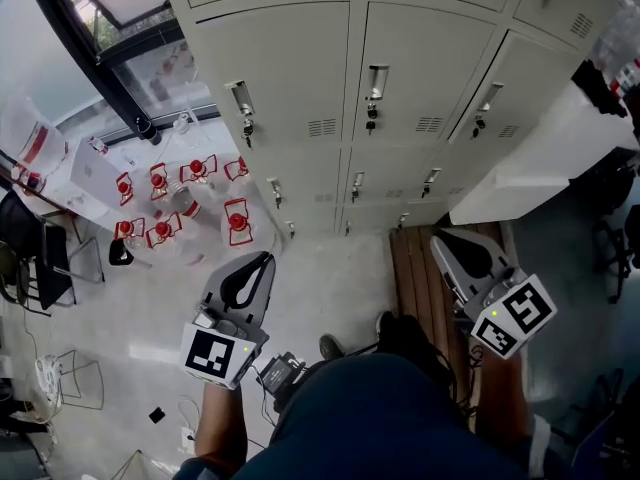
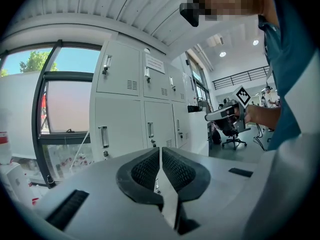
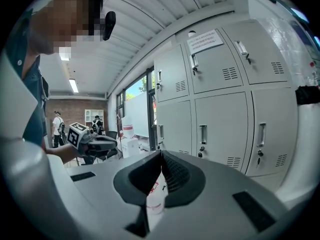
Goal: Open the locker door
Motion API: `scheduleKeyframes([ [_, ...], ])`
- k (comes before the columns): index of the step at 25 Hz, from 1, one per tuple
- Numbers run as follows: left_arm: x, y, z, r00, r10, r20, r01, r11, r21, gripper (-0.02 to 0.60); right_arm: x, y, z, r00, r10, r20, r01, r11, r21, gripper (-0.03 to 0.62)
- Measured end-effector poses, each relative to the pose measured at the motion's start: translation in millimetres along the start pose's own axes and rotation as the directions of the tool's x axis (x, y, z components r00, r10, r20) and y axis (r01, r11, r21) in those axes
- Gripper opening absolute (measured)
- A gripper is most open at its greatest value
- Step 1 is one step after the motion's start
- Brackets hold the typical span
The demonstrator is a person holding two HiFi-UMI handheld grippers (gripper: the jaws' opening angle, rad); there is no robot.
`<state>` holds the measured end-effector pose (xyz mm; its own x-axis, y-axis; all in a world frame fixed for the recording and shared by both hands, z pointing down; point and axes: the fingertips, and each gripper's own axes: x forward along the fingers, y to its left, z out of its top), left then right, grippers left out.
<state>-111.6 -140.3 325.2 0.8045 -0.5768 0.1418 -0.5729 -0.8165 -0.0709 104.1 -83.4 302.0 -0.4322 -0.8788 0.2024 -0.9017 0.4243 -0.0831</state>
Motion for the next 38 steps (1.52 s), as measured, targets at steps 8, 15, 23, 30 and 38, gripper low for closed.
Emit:
scheduleKeyframes([
  [8,3.0,32.6,-2.1,0.995,0.096,0.005,-0.096,0.995,-0.008,0.031,56.3,-13.6,3.5,0.995,0.101,-0.02,-0.101,0.995,-0.015,0.035],
  [15,11.7,69.1,-5.6,0.972,0.231,-0.036,-0.232,0.973,-0.008,0.031,115.9,-29.0,28.7,0.971,0.237,-0.017,-0.238,0.97,-0.049,0.035],
  [23,36.9,85.5,-3.9,0.957,0.288,-0.036,-0.289,0.957,-0.002,0.031,143.8,-46.2,29.5,0.951,0.307,-0.041,-0.309,0.95,-0.051,0.035],
  [30,64.3,102.1,-8.9,0.952,0.302,-0.047,-0.302,0.953,0.015,0.032,154.1,-67.4,19.0,0.945,0.317,-0.074,-0.321,0.947,-0.035,0.035],
  [38,97.0,128.5,-10.6,0.95,0.31,-0.045,-0.309,0.95,0.039,0.032,162.4,-88.6,6.9,0.945,0.312,-0.101,-0.315,0.949,-0.012,0.035],
])
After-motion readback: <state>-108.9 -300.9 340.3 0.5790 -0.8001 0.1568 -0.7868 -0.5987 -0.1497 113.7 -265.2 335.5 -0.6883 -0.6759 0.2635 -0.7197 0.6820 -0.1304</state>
